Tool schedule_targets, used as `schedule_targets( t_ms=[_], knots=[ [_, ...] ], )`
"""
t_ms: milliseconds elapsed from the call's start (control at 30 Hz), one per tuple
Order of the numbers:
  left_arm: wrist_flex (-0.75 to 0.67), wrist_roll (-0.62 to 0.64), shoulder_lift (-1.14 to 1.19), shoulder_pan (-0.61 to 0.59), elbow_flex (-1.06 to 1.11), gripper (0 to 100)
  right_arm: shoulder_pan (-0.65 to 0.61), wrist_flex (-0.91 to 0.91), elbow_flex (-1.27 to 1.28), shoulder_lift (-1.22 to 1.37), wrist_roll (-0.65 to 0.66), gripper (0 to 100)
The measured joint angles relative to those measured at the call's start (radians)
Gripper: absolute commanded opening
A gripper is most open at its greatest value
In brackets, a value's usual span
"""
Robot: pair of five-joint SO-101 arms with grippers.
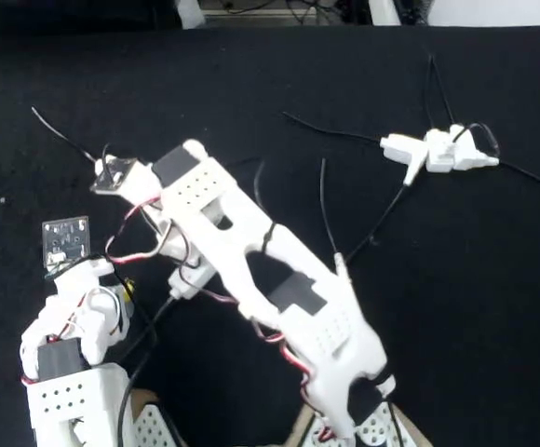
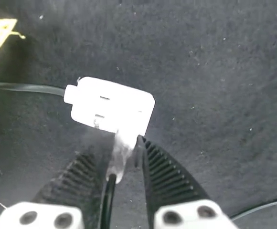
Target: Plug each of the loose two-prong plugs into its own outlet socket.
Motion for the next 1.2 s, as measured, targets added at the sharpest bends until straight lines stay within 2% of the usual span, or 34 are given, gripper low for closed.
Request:
schedule_targets(
  t_ms=[133,433,533,767,1200],
  knots=[
    [0.0,0.0,0.0,0.0,0.0,21,0.0,-0.063,0.078,-0.038,0.0,1.0],
    [0.0,0.0,0.0,0.0,0.0,21,0.0,-0.367,0.414,-0.249,0.0,1.0],
    [0.0,0.0,0.0,0.0,0.0,21,-0.002,-0.411,0.463,-0.269,0.0,1.0],
    [0.0,0.0,0.0,0.0,0.0,21,0.0,-0.399,0.494,-0.321,-0.002,1.0],
    [0.0,0.0,0.0,0.0,0.006,21,-0.003,-0.224,0.557,-0.473,-0.002,1.0]
  ],
)
